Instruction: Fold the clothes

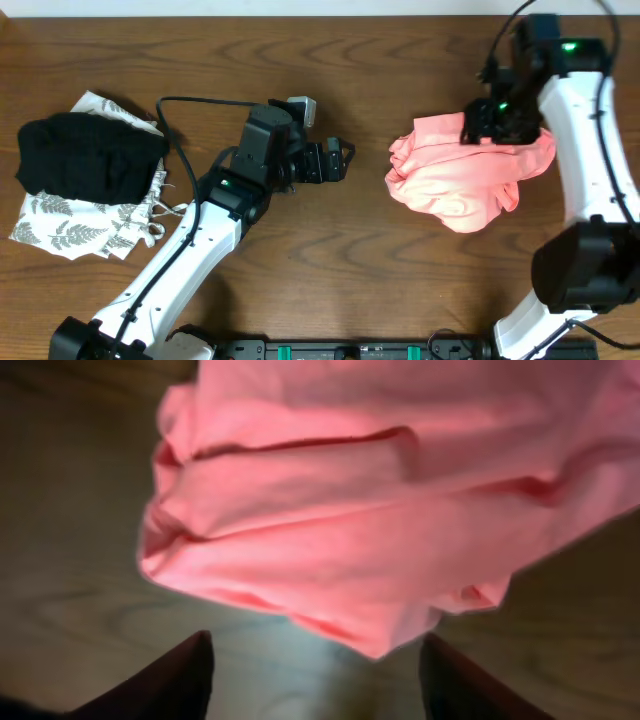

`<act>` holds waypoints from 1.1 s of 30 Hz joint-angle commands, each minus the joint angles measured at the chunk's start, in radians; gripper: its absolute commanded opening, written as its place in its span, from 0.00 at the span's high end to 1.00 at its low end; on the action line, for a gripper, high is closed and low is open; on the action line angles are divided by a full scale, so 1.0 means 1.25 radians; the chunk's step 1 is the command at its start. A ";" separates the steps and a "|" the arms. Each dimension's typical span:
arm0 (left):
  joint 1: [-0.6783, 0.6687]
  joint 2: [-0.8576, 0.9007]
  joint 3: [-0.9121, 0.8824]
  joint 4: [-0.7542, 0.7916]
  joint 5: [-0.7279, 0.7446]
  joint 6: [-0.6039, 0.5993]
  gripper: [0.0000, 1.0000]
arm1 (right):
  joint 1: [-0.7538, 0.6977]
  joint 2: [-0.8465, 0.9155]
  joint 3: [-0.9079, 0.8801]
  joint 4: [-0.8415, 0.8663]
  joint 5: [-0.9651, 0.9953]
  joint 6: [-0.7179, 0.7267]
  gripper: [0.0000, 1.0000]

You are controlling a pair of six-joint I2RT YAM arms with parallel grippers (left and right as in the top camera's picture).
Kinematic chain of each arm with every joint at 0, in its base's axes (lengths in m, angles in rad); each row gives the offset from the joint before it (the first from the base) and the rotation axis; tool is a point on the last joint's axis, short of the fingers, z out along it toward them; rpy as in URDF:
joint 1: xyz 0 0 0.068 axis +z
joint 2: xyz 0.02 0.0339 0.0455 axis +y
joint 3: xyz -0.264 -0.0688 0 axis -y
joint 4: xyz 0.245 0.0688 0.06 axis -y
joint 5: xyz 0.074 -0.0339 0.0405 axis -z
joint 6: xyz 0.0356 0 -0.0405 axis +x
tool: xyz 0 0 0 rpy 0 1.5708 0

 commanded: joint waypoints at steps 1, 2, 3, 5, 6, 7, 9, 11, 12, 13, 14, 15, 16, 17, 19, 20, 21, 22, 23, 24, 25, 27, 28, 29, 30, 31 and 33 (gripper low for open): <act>0.002 -0.008 0.010 -0.004 -0.004 0.005 0.02 | 0.041 0.025 -0.087 0.055 0.076 -0.005 0.32; 0.002 -0.008 0.010 -0.006 -0.004 0.005 0.02 | 0.049 0.027 -0.118 0.081 0.092 0.013 0.31; 0.002 -0.008 0.010 -0.011 -0.004 0.005 0.02 | 0.055 0.033 -0.149 0.107 0.110 0.035 0.31; 0.002 -0.008 0.010 -0.025 -0.004 0.005 0.02 | 0.058 0.041 -0.204 0.156 0.122 0.071 0.30; 0.002 -0.008 0.010 -0.035 -0.004 0.005 0.02 | 0.058 0.044 -0.238 0.193 0.122 0.096 0.31; 0.002 -0.008 0.010 -0.041 -0.004 0.005 0.02 | 0.058 0.045 -0.258 0.220 0.122 0.113 0.32; 0.002 -0.008 0.010 -0.051 -0.004 0.005 0.02 | 0.058 0.045 -0.291 0.281 0.122 0.156 0.37; 0.002 -0.008 0.010 -0.051 -0.004 0.005 0.02 | 0.059 0.045 -0.303 0.338 0.108 0.183 0.72; 0.002 -0.008 0.010 -0.050 -0.004 0.005 0.02 | 0.060 0.045 -0.302 0.372 0.086 0.181 0.83; 0.002 -0.008 0.010 -0.050 -0.004 0.005 0.02 | 0.062 0.042 -0.300 0.407 0.060 0.181 0.90; 0.002 -0.008 0.010 -0.050 -0.004 0.005 0.02 | 0.064 0.038 -0.298 0.428 0.036 0.178 0.96; 0.002 -0.008 0.010 -0.051 -0.004 0.005 0.02 | 0.067 0.032 -0.293 0.460 -0.010 0.164 0.99; 0.002 -0.008 0.010 -0.051 -0.004 0.005 0.02 | 0.070 0.023 -0.285 0.487 -0.066 0.146 0.99; 0.002 -0.008 0.010 -0.051 -0.004 0.005 0.02 | 0.074 0.017 -0.277 0.511 -0.112 0.137 0.99; 0.002 -0.008 0.010 -0.051 -0.004 0.005 0.02 | 0.081 -0.001 -0.255 0.558 -0.206 0.117 0.99; 0.002 -0.008 0.010 -0.051 -0.004 0.005 0.02 | 0.083 -0.010 -0.240 0.579 -0.252 0.103 0.99; 0.002 -0.008 0.010 -0.051 -0.004 0.005 0.02 | 0.087 -0.017 -0.227 0.596 -0.286 0.092 0.99; 0.002 -0.008 0.010 -0.050 -0.004 0.005 0.02 | 0.089 -0.023 -0.214 0.612 -0.312 0.084 0.99; 0.002 -0.008 0.010 -0.050 -0.005 0.005 0.02 | 0.092 -0.029 -0.203 0.631 -0.327 0.082 0.99; 0.002 -0.008 0.010 -0.050 -0.005 0.005 0.02 | 0.097 -0.032 -0.195 0.655 -0.334 0.082 0.99; 0.002 -0.008 0.010 -0.050 -0.008 0.005 0.02 | 0.100 -0.033 -0.191 0.674 -0.334 0.082 0.99; 0.002 -0.008 0.010 -0.050 -0.015 0.005 0.02 | 0.108 -0.033 -0.190 0.710 -0.333 0.082 0.99; 0.002 -0.008 0.010 -0.050 -0.017 0.005 0.02 | 0.112 -0.031 -0.191 0.724 -0.330 0.082 0.99; 0.002 -0.008 0.010 -0.050 -0.017 0.005 0.02 | 0.114 -0.028 -0.191 0.728 -0.317 0.082 0.99; 0.002 -0.008 0.010 -0.050 -0.016 0.005 0.02 | 0.114 -0.028 -0.191 0.719 -0.291 0.082 0.99; 0.002 -0.008 0.010 -0.051 -0.016 0.005 0.02 | 0.113 -0.028 -0.191 0.700 -0.254 0.082 0.95; 0.002 -0.008 0.010 -0.053 -0.016 0.005 0.02 | 0.103 -0.030 -0.191 0.633 -0.144 0.081 0.63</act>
